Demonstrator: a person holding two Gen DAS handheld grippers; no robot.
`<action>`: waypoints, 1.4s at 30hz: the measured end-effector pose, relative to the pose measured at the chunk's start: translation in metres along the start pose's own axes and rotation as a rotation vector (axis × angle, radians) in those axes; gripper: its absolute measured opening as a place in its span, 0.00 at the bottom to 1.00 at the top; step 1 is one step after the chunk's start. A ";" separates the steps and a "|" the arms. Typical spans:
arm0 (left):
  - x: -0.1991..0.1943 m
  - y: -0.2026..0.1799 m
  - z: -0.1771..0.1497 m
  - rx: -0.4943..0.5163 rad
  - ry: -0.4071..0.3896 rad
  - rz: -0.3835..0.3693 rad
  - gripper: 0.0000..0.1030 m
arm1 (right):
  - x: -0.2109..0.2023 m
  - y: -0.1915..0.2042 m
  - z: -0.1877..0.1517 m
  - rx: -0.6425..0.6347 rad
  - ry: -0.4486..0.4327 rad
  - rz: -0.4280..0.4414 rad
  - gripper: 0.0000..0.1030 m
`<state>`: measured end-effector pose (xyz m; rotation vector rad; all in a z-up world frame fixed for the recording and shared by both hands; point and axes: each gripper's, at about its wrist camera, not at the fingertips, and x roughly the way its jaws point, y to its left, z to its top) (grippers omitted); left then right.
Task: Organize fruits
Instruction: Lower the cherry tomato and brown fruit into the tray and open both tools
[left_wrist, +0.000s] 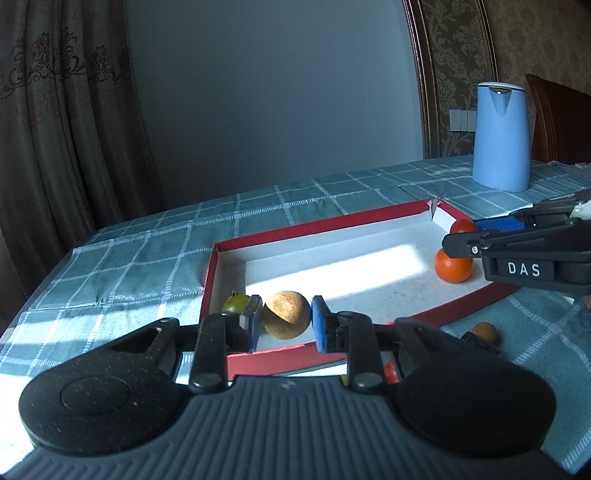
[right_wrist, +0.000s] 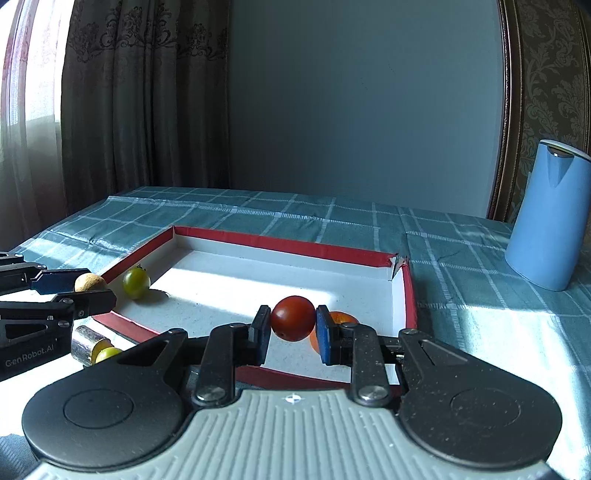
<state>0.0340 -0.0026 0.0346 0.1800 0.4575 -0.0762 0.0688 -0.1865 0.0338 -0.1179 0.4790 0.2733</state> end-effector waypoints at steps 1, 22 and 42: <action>0.006 0.000 0.002 -0.005 0.008 0.003 0.25 | 0.005 0.001 0.003 0.001 0.004 0.004 0.24; 0.080 0.003 0.014 -0.063 0.136 0.023 0.45 | 0.086 0.021 -0.001 -0.087 0.179 -0.019 0.25; -0.012 0.040 -0.032 -0.157 -0.017 0.103 0.92 | -0.005 0.000 -0.021 -0.001 -0.180 -0.025 0.81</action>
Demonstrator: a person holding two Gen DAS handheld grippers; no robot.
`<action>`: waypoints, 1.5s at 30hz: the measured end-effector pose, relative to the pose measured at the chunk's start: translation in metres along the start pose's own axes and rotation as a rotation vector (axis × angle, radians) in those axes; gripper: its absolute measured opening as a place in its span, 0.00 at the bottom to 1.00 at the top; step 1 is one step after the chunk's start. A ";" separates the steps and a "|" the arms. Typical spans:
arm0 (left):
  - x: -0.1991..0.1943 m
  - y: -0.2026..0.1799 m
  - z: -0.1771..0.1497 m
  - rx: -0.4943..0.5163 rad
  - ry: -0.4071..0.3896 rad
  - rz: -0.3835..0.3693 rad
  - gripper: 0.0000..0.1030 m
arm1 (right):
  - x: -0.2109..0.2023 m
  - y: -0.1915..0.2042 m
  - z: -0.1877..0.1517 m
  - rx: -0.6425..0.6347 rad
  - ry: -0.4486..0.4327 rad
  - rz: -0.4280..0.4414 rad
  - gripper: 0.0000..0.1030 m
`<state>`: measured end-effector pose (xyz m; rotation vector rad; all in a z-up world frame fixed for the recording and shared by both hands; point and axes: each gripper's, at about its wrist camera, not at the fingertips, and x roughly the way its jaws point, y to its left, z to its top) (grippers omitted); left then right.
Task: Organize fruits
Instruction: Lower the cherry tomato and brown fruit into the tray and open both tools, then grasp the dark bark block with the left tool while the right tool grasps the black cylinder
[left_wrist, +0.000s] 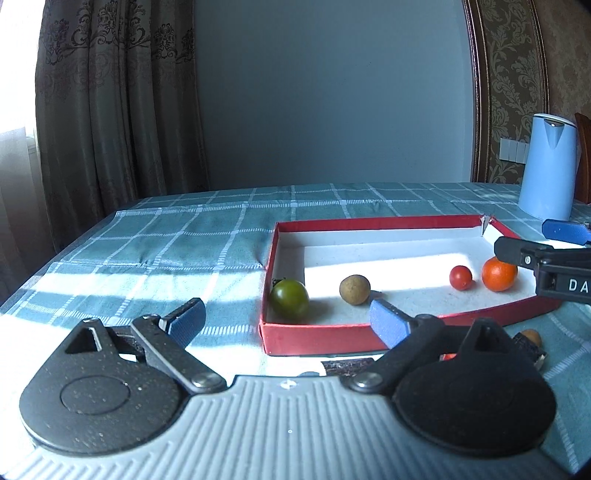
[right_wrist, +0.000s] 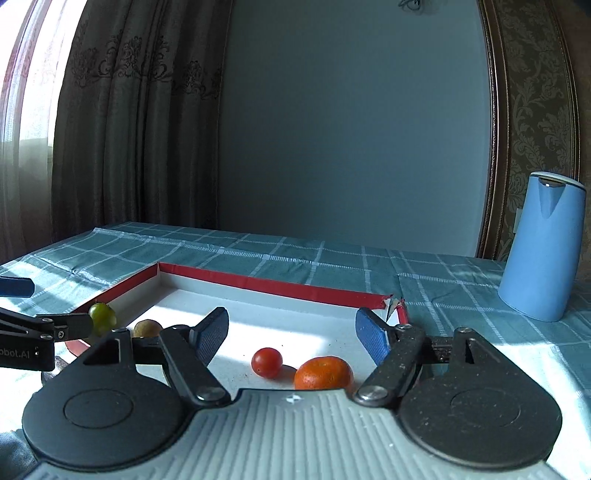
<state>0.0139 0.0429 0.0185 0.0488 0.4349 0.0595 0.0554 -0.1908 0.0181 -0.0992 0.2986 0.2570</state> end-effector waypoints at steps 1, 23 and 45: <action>-0.005 0.002 -0.005 0.007 0.005 -0.003 0.93 | -0.003 -0.002 -0.003 0.010 -0.005 0.012 0.81; 0.008 -0.012 -0.024 0.120 0.177 -0.023 0.95 | -0.038 -0.009 -0.015 0.027 -0.053 -0.080 0.82; 0.007 -0.018 -0.023 0.137 0.176 -0.150 0.36 | -0.026 -0.017 -0.016 0.082 0.052 -0.076 0.85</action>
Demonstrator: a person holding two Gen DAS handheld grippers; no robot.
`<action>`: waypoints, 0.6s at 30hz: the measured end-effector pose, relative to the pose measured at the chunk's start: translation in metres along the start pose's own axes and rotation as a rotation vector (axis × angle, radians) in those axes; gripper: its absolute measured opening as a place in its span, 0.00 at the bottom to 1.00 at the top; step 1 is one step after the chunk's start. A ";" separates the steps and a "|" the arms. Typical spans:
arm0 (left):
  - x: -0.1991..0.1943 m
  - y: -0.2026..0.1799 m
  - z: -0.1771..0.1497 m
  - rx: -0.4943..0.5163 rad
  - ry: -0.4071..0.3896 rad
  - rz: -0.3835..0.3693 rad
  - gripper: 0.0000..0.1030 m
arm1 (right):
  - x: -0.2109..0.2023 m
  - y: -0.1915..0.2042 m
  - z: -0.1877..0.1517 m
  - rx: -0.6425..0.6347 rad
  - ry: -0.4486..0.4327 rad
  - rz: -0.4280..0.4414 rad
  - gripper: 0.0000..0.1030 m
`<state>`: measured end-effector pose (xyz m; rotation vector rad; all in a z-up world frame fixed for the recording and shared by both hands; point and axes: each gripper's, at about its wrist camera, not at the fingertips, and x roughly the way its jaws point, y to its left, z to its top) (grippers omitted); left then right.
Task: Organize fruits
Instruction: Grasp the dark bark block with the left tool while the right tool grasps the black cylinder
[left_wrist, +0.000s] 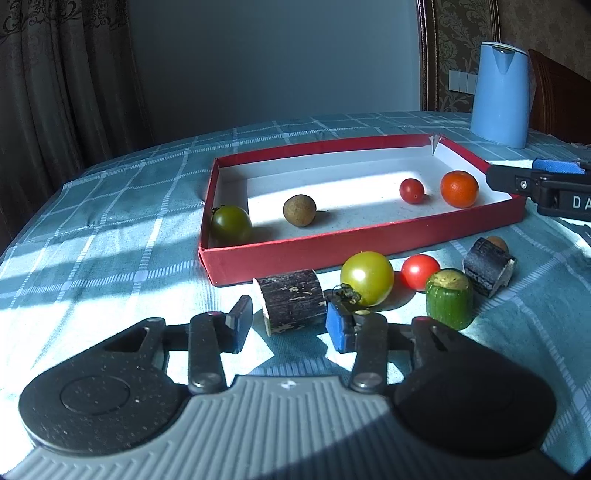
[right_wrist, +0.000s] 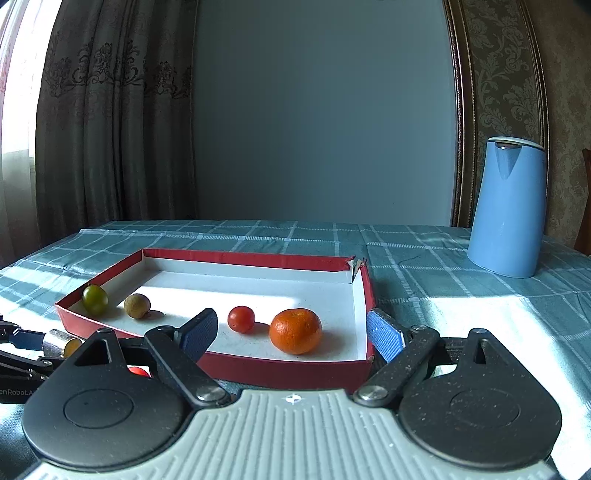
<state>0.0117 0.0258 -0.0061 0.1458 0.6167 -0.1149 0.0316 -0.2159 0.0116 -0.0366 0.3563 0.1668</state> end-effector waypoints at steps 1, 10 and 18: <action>-0.001 -0.001 0.000 0.005 -0.003 0.002 0.33 | 0.000 -0.001 0.000 0.001 -0.001 -0.003 0.85; -0.006 0.004 -0.001 -0.025 -0.023 0.022 0.31 | -0.004 -0.019 0.000 0.091 0.025 0.010 0.85; -0.007 0.005 -0.001 -0.027 -0.031 0.033 0.31 | -0.024 -0.018 -0.013 0.106 0.057 0.157 0.85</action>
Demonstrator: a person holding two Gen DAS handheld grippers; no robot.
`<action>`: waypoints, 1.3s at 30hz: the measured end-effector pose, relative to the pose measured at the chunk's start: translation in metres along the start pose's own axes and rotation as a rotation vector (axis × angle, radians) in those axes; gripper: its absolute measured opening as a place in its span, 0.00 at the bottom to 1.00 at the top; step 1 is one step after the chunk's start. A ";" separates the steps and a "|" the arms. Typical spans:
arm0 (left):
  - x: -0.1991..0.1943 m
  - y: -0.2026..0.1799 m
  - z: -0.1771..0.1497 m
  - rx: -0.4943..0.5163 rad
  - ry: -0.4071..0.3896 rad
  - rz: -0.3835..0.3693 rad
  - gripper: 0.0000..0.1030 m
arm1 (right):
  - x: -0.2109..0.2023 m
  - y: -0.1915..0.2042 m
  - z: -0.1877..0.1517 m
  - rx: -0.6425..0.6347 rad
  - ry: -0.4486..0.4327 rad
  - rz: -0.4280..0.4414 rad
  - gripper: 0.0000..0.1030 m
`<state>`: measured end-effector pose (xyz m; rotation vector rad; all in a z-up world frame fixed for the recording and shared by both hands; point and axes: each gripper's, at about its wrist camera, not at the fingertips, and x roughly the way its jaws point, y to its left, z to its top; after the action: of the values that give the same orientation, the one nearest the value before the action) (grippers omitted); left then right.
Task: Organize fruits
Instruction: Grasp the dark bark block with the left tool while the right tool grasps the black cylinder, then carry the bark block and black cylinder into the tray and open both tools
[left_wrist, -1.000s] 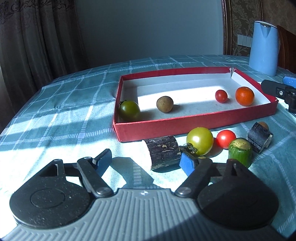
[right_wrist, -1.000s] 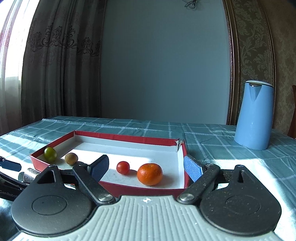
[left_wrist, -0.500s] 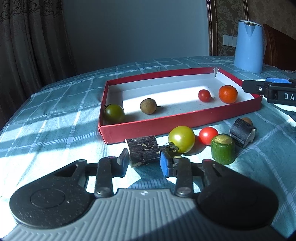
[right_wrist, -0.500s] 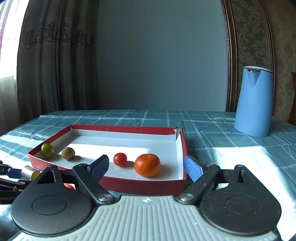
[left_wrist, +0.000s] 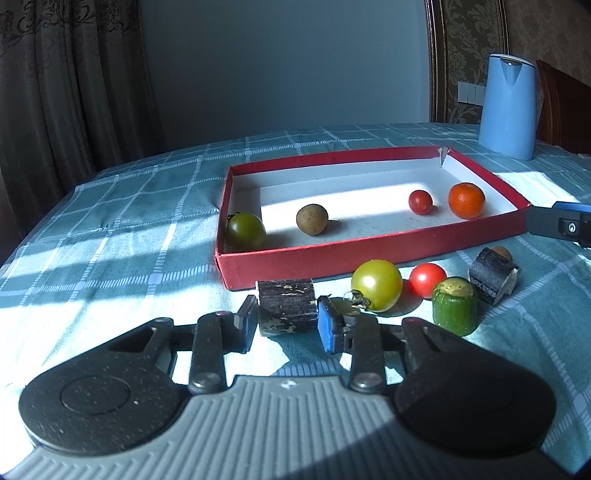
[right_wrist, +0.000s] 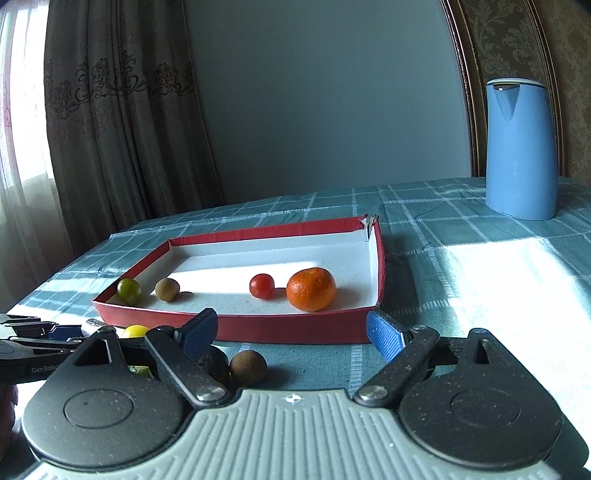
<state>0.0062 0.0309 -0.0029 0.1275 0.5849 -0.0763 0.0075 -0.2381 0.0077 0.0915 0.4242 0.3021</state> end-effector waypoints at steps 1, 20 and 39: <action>0.000 0.000 0.000 0.001 0.000 0.001 0.31 | -0.003 0.005 -0.002 -0.024 -0.001 0.011 0.85; 0.002 0.001 0.000 -0.006 0.010 0.030 0.31 | 0.038 0.055 -0.014 -0.170 0.250 0.038 0.51; -0.002 -0.001 0.000 0.006 -0.012 0.033 0.29 | 0.031 0.039 -0.012 -0.066 0.225 0.118 0.32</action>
<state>0.0045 0.0300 -0.0023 0.1424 0.5706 -0.0463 0.0188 -0.1908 -0.0095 0.0177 0.6328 0.4450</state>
